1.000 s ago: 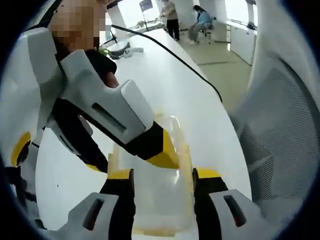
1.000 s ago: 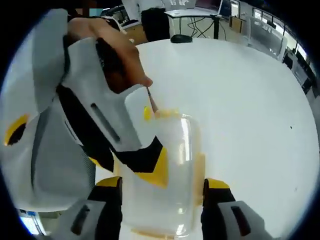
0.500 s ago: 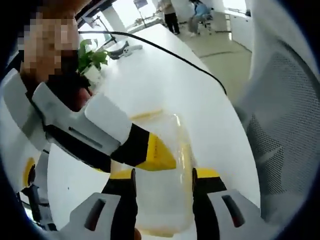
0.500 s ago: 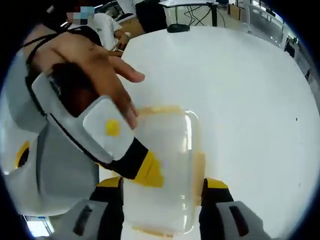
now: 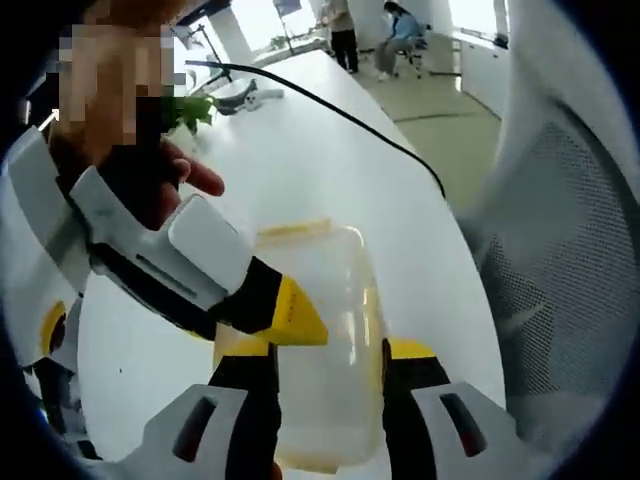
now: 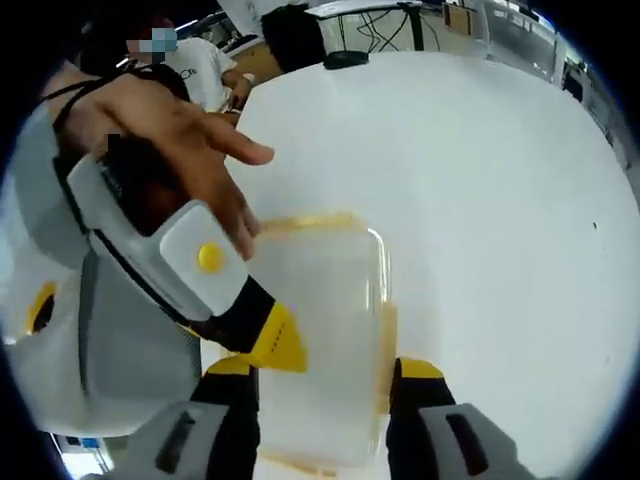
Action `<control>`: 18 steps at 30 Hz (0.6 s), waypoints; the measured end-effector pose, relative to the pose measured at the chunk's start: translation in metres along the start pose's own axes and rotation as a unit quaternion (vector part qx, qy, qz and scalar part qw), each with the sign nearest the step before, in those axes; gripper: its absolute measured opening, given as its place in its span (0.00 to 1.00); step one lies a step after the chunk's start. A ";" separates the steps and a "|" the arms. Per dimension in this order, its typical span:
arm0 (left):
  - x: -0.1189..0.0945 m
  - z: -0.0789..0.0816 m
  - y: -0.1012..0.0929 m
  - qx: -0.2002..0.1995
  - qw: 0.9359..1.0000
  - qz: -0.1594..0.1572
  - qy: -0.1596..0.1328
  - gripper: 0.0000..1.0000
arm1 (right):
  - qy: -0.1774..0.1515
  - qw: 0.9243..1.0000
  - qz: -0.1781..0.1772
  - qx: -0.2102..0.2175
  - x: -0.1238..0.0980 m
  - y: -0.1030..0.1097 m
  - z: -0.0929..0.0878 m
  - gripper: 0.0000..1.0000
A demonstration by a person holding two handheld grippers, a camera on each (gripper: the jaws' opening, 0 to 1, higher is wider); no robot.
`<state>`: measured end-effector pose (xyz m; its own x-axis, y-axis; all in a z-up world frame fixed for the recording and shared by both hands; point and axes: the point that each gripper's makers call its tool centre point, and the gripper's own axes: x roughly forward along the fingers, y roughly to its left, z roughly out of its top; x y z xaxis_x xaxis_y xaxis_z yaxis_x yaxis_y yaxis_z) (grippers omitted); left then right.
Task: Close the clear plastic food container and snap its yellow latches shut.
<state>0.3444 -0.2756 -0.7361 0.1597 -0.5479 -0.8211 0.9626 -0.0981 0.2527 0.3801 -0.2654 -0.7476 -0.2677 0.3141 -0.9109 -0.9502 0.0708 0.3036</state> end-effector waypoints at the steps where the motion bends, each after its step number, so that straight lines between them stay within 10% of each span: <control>1: 0.001 0.000 0.000 0.000 1.000 0.002 0.001 0.36 | -0.004 1.000 -0.003 -0.003 0.000 0.001 0.000 0.50; 18: -0.002 0.005 -0.004 0.002 1.000 0.000 -0.008 0.41 | -0.015 0.999 -0.032 -0.034 -0.005 0.003 0.007 0.53</control>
<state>0.3389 -0.2779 -0.7331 0.1553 -0.5617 -0.8126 0.9618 -0.1018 0.2542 0.3792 -0.2603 -0.7404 -0.2018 0.3383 -0.9191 -0.9741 0.0283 0.2243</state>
